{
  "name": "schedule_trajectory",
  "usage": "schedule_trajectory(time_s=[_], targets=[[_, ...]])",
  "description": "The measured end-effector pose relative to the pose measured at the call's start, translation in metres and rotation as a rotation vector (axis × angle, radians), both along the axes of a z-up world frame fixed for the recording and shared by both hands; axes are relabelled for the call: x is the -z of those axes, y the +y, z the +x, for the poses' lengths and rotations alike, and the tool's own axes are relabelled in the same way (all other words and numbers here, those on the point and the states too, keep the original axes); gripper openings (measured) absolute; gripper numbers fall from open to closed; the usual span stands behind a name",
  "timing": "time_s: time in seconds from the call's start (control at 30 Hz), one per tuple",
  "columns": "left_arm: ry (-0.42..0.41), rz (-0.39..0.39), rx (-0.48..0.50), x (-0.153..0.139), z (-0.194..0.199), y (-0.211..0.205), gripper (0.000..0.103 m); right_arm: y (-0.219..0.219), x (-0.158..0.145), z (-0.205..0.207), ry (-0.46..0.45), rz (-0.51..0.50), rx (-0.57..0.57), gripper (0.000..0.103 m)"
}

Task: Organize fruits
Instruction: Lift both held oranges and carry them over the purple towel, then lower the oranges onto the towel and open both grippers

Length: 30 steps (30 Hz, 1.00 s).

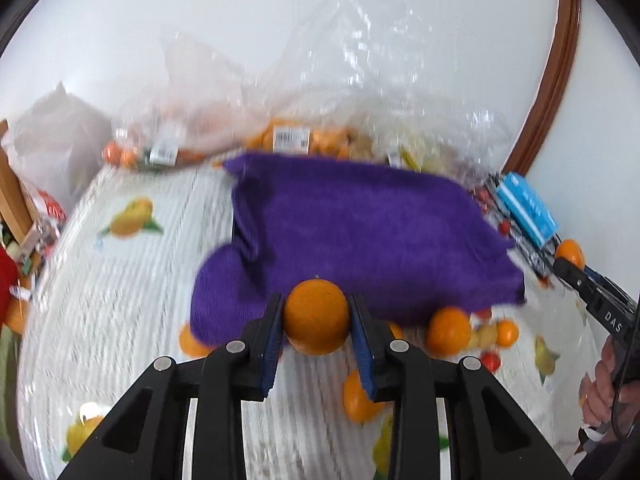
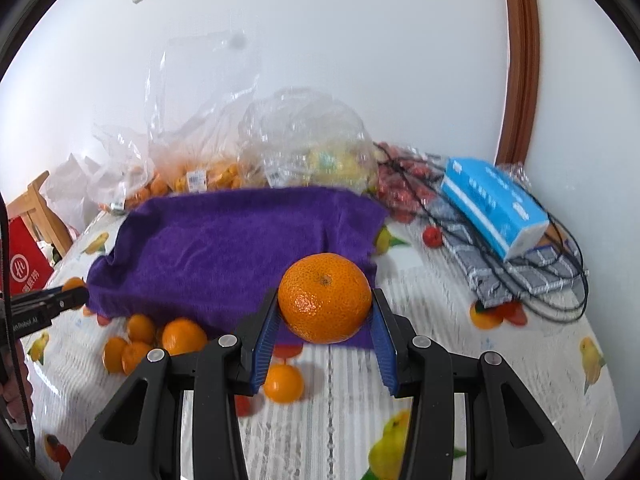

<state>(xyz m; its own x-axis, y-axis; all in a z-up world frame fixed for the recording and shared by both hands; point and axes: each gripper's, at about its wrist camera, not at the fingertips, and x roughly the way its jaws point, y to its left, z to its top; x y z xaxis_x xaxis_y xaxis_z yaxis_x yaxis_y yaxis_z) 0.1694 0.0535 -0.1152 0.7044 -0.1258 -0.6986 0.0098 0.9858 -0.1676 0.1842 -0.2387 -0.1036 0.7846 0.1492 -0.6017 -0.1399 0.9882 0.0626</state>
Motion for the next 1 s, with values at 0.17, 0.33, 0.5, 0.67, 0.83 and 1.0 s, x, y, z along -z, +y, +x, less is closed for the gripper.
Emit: schedule_trajectory(time_s=[0.17,0.33,0.5,0.67,0.83,1.0], targets=[[-0.059,0.016,-0.014,-0.018,0.025,-0.001,0.031,0.006,-0.017,0.018,-0.044,-0.003,-0.018,0.043],[-0.084,0.019,-0.030,-0.019,0.051,-0.003,0.031,0.015,-0.025,0.042,-0.063,0.009,-0.042,0.043],[-0.085,0.017,-0.035,-0.010,0.070,-0.008,0.031,0.022,-0.022,0.068,-0.054,0.018,-0.058,0.043],[-0.062,0.009,-0.040,0.006,0.088,-0.014,0.031,0.030,-0.008,0.087,-0.026,0.014,-0.075,0.043],[-0.021,-0.014,-0.043,0.023,0.099,-0.015,0.031,0.035,0.011,0.099,0.018,0.018,-0.086,0.043],[0.013,-0.013,-0.035,0.037,0.103,-0.014,0.031,0.035,0.028,0.110,0.069,0.026,-0.081,0.043]])
